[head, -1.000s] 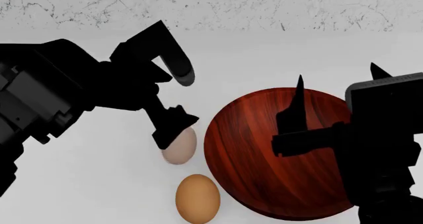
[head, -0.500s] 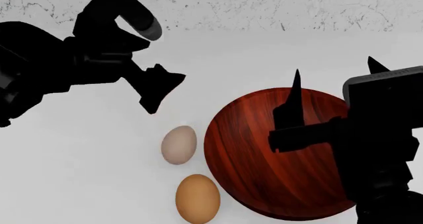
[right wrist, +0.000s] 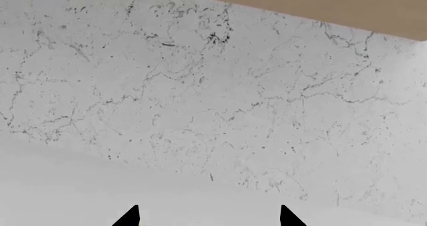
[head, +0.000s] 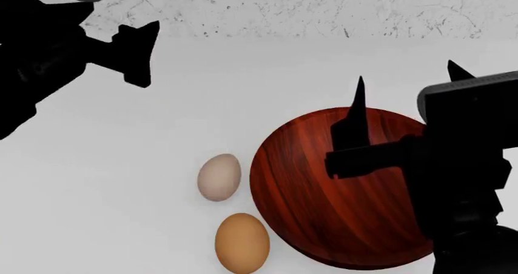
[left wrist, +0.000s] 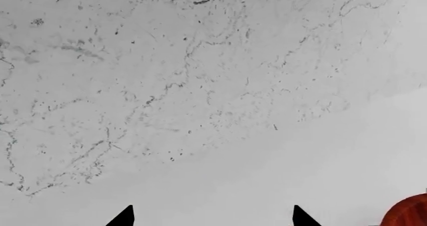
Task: Place the eggs and milk next to the bowl.
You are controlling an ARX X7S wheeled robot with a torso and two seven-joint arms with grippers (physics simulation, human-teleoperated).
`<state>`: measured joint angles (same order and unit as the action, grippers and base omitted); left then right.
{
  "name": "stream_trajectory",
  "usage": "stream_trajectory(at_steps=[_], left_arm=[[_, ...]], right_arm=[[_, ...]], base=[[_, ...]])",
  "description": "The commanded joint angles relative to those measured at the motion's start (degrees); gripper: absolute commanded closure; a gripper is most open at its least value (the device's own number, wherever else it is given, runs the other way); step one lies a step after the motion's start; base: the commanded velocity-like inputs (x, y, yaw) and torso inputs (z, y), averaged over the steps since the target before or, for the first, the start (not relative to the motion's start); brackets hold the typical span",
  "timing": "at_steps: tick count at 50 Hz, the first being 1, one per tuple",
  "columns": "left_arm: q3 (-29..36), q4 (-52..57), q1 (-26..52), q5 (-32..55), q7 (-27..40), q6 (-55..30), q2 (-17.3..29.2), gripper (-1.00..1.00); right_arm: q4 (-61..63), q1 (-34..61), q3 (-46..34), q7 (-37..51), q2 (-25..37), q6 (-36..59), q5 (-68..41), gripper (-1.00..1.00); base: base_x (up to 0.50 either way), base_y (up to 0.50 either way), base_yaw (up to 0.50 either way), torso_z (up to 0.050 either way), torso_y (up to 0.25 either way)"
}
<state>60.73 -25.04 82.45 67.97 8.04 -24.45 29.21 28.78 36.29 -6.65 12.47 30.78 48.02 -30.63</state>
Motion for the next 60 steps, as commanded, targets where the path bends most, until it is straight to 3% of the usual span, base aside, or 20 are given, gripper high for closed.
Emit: stream_trajectory(at_steps=[1,13,14,26,56,57,58,60], left_arm=[[-3.9,5.1,-2.8,1.0,9.1,3.3,4.7,-1.0],[-6.3,3.0,-4.6,1.1,11.4,6.6,6.5,-1.0],[-5.9,3.5,-6.8,0.0,13.4,6.9,9.6,-1.0],[-5.9,3.2,-8.3,-0.6,17.2,6.4,11.8,-1.0],[-5.7,3.3,-9.0,-1.1,17.9,6.2,12.3,-1.0],[-64.7,11.4,-22.4,-65.4,-14.7,-23.3,-14.1,-1.0],[-64.8,11.5,-22.3,-65.4,-14.6,-23.4,-14.1,-1.0],[-64.7,11.8,-22.3,-65.3,-14.6,-23.7,-14.0,-1.0]], right_arm=[[-0.1,1.0,-0.4,0.2,-0.1,0.5,-0.1,-1.0],[0.7,0.9,0.1,0.7,0.3,1.3,-0.7,-1.0],[0.6,1.3,0.0,1.0,0.0,1.3,-0.5,-1.0],[1.0,1.3,-0.1,1.4,0.0,1.5,-0.8,-1.0],[1.7,1.5,-0.1,1.9,0.0,2.3,-1.3,-1.0],[5.4,0.8,8.3,-19.6,-14.2,13.9,24.1,-1.0],[4.9,0.7,8.2,-19.5,-14.1,10.0,24.3,-1.0],[5.6,0.9,8.6,-19.4,-14.0,10.8,24.2,-1.0]], base=[[0.0,0.0,0.0,0.0,0.0],[0.0,0.0,0.0,0.0,0.0],[0.0,0.0,0.0,0.0,0.0],[0.0,0.0,0.0,0.0,0.0],[0.0,0.0,0.0,0.0,0.0],[0.0,0.0,0.0,0.0,0.0],[0.0,0.0,0.0,0.0,0.0],[0.0,0.0,0.0,0.0,0.0]])
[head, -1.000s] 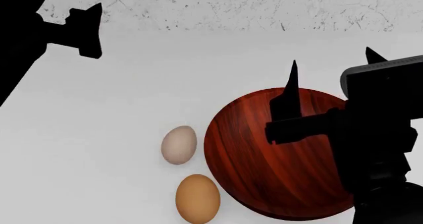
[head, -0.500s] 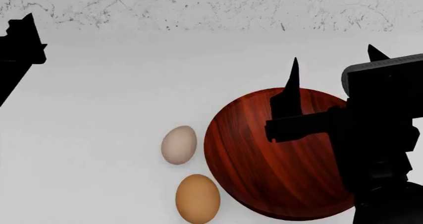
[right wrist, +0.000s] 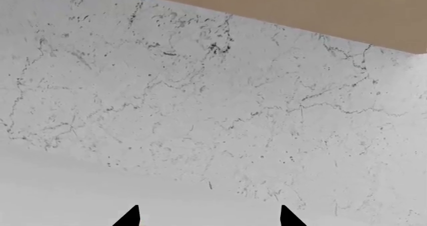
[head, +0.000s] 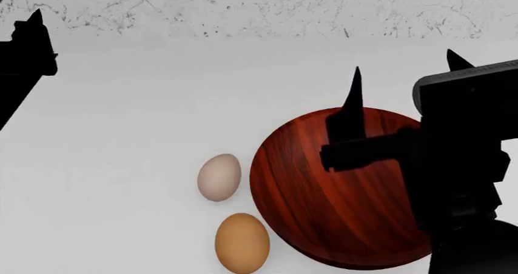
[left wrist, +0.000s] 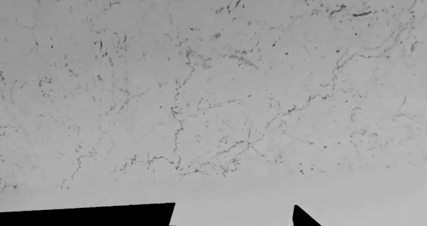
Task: Place the eggs and milk next to the bowl.
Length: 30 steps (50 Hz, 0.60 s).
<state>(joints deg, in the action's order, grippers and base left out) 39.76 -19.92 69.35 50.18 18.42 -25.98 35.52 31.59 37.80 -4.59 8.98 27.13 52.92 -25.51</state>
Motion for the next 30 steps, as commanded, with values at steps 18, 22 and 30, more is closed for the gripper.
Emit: stream_trajectory(at_steps=[18,22,30], left_arm=[[-43.3,6.0,-9.1,-46.9,-25.3,-21.7,-20.4,-1.0],[-43.3,6.1,-9.2,-46.7,-25.3,-21.6,-20.7,-1.0],[-43.4,5.8,-9.5,-46.3,-25.4,-21.2,-20.9,-1.0]], right_arm=[[14.6,-1.4,13.3,-12.8,-10.3,19.3,19.1,-1.0],[18.5,-0.1,15.5,-11.6,-10.5,24.8,19.5,-1.0],[23.9,1.4,18.0,-8.9,-11.4,32.9,20.9,-1.0]], base=[[0.0,0.0,0.0,0.0,0.0],[0.0,0.0,0.0,0.0,0.0],[0.0,0.0,0.0,0.0,0.0]])
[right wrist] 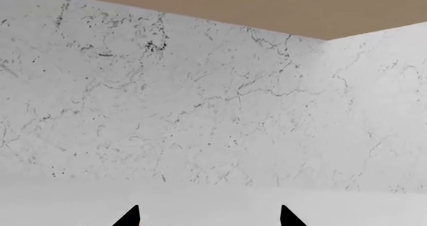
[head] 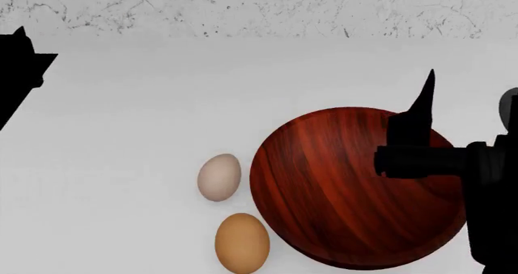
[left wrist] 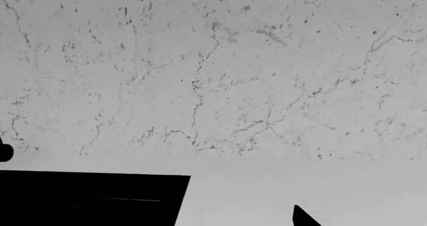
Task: Place the eggs and milk next to the bowl.
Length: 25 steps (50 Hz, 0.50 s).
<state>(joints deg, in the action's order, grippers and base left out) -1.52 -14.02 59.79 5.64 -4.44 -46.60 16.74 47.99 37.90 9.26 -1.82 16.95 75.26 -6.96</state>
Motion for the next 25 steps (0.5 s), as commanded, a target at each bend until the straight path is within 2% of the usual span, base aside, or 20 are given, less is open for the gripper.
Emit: stream_trajectory(at_steps=[1,7,10,11,14,16,19,25], left_arm=[[-2.1,-0.2,0.0,-1.7,-2.5,-0.5,-2.1,-1.0],[-2.4,-0.8,-0.3,-1.4,-2.5,0.1,-2.0,-1.0],[-2.5,-1.0,-0.4,-1.2,-2.5,0.2,-2.0,-1.0],[-2.6,-1.0,-0.4,-1.2,-2.5,0.2,-2.1,-1.0],[-2.5,-1.1,-0.5,-1.1,-2.5,0.4,-2.1,-1.0],[-2.5,-1.2,-0.5,-1.0,-2.5,0.4,-2.1,-1.0],[-2.6,-1.5,-0.6,-0.9,-2.5,0.8,-2.1,-1.0],[-2.8,-2.0,-1.1,-0.7,-2.4,1.4,-2.0,-1.0]], right_arm=[[8.4,1.4,4.3,2.0,-1.4,11.8,2.3,-1.0],[10.0,1.2,5.6,4.8,-2.1,14.7,1.7,-1.0],[9.4,0.3,8.3,10.5,-1.6,14.7,-5.0,-1.0],[9.5,0.0,9.7,14.8,-0.5,14.7,-10.6,-1.0],[5.2,0.6,18.5,39.5,5.6,14.7,-36.4,-1.0],[2.1,1.7,20.3,56.7,8.0,14.6,-53.6,-1.0],[-0.2,3.1,20.2,72.1,10.1,13.8,-79.3,-1.0],[-1.9,2.0,16.7,88.3,13.6,7.9,-94.0,-1.0]], base=[[0.0,0.0,0.0,0.0,0.0],[0.0,0.0,0.0,0.0,0.0],[0.0,0.0,0.0,0.0,0.0],[0.0,0.0,0.0,0.0,0.0],[0.0,0.0,0.0,0.0,0.0],[0.0,0.0,0.0,0.0,0.0],[0.0,0.0,0.0,0.0,0.0],[0.0,0.0,0.0,0.0,0.0]])
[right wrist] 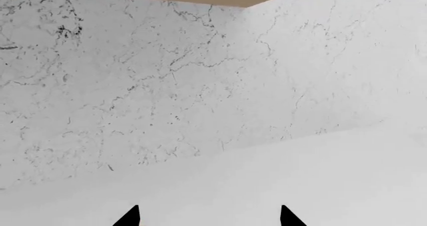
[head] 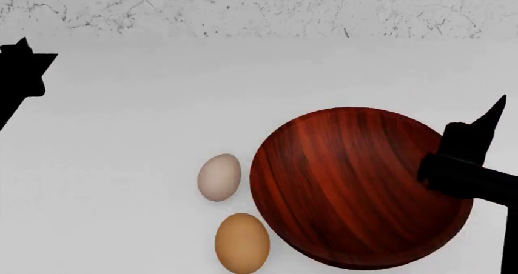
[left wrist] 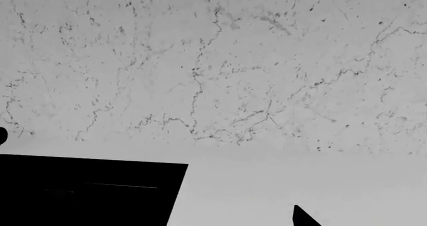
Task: Place the eggs and milk next to the bowl.
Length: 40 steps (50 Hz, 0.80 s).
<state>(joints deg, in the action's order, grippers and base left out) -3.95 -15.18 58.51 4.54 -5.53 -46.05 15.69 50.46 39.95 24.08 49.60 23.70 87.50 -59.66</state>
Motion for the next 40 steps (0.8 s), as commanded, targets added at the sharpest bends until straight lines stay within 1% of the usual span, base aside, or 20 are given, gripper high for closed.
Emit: stream_trajectory(at_steps=[1,3,7,13,16,18,20,23,24,27,29,30,32,35,40], left_arm=[[-0.4,-0.9,0.2,0.4,-1.3,0.9,-0.9,-1.0],[-0.4,-1.2,0.2,0.5,-1.3,1.1,-0.9,-1.0],[-0.4,-1.8,0.3,0.6,-1.3,1.5,-0.9,-1.0],[-0.5,-2.1,-0.1,0.8,-1.4,1.9,-0.9,-1.0],[-0.5,-2.3,-0.1,0.9,-1.3,2.1,-0.9,-1.0],[-0.5,-2.4,-0.2,1.0,-1.3,2.1,-0.9,-1.0],[-0.5,-2.6,-0.3,1.0,-1.3,2.4,-0.9,-1.0],[-0.4,-3.2,-0.5,1.0,-1.3,2.9,-0.9,-1.0],[-0.4,-3.3,-0.4,1.0,-1.3,2.9,-0.9,-1.0],[-0.5,-3.0,-0.5,1.1,-1.2,2.6,-0.9,-1.0],[-0.4,-3.0,-0.5,1.2,-1.2,2.7,-0.9,-1.0],[-0.4,-3.0,-0.6,1.1,-1.2,2.8,-0.9,-1.0],[-0.3,-3.3,-0.5,1.2,-1.2,3.0,-0.8,-1.0],[-0.3,-3.5,-0.4,1.2,-1.1,3.2,-0.8,-1.0],[-0.2,-3.7,-0.5,1.3,-1.1,3.4,-0.8,-1.0]], right_arm=[[-4.4,-0.1,1.4,38.1,7.3,-5.1,-42.1,-1.0],[-4.0,-1.0,-0.5,40.2,9.3,-8.3,-43.4,-1.0],[-2.4,-4.3,-7.4,40.3,16.5,-20.1,-41.8,-1.0],[0.3,-10.1,-21.8,40.4,31.9,-43.2,-37.2,-1.0],[1.2,-10.3,-30.5,40.4,39.9,-54.9,-34.8,-1.0],[1.6,-9.5,-35.8,40.4,44.0,-61.2,-33.7,-1.0],[1.7,-8.8,-40.3,40.4,47.2,-65.7,-32.7,-1.0],[1.6,-10.0,-43.4,40.4,51.2,-70.9,-31.3,-1.0],[1.3,-10.8,-43.8,40.4,52.6,-71.7,-30.8,-1.0],[1.1,-12.6,-43.4,40.4,53.4,-73.3,-30.1,-1.0],[0.6,-15.4,-40.9,40.4,52.7,-72.5,-29.4,-1.0],[0.0,-18.6,-38.1,40.4,52.1,-71.8,-28.8,-1.0],[-0.2,-23.1,-30.9,40.4,48.7,-67.0,-28.7,-1.0],[-0.5,-26.3,-22.3,40.4,42.8,-59.0,-29.0,-1.0],[-0.8,-27.3,-16.4,40.4,37.9,-52.1,-29.9,-1.0]], base=[[0.0,0.0,0.0,0.0,0.0],[0.0,0.0,0.0,0.0,0.0],[0.0,0.0,0.0,0.0,0.0],[0.0,0.0,0.0,0.0,0.0],[0.0,0.0,0.0,0.0,0.0],[0.0,0.0,0.0,0.0,0.0],[0.0,0.0,0.0,0.0,0.0],[0.0,0.0,0.0,0.0,0.0],[0.0,0.0,0.0,0.0,0.0],[0.0,0.0,0.0,0.0,0.0],[0.0,0.0,0.0,0.0,0.0],[0.0,0.0,0.0,0.0,0.0],[0.0,0.0,0.0,0.0,0.0],[0.0,0.0,0.0,0.0,0.0],[0.0,0.0,0.0,0.0,0.0]])
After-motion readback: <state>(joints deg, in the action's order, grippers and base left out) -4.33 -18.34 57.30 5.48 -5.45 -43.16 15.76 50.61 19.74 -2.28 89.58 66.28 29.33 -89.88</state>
